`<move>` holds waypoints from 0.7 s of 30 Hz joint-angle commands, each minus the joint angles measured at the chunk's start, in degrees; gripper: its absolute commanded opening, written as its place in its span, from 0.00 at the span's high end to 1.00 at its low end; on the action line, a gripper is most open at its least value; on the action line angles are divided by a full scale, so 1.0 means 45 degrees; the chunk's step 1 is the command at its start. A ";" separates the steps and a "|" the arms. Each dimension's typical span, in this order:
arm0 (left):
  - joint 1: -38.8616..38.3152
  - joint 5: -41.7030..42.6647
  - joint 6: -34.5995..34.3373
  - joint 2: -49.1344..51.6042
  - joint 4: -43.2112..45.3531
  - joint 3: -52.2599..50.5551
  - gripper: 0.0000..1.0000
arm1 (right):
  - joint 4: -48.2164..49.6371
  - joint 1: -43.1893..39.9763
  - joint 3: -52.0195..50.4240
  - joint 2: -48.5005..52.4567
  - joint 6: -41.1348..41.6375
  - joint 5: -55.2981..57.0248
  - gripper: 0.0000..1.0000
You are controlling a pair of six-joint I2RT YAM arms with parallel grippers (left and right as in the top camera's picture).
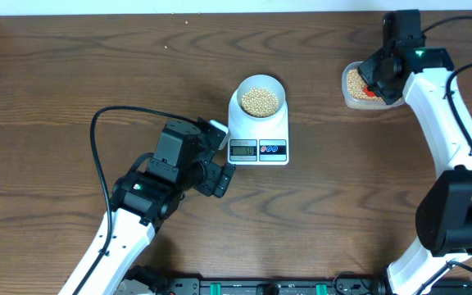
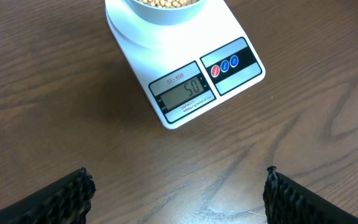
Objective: Scoop item into bowl and weigh 50g on scale
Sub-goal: 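Lower scoop into tub and open right gripper to release it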
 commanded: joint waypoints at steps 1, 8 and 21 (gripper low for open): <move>0.0087 0.0112 0.0126 0.0029 -0.0024 0.0248 0.11 | 0.0121 -0.0010 -0.0350 0.0049 0.0189 -0.0549 0.66; 0.0087 0.0117 0.0126 0.0029 -0.0024 0.0248 0.11 | -0.0884 -0.0015 -0.0379 0.0029 0.0000 -0.0733 0.10; 0.0087 0.0112 0.0126 0.0029 -0.0024 0.0248 0.11 | -0.1525 -0.0223 -0.0379 -0.0753 -0.5013 -0.2152 0.01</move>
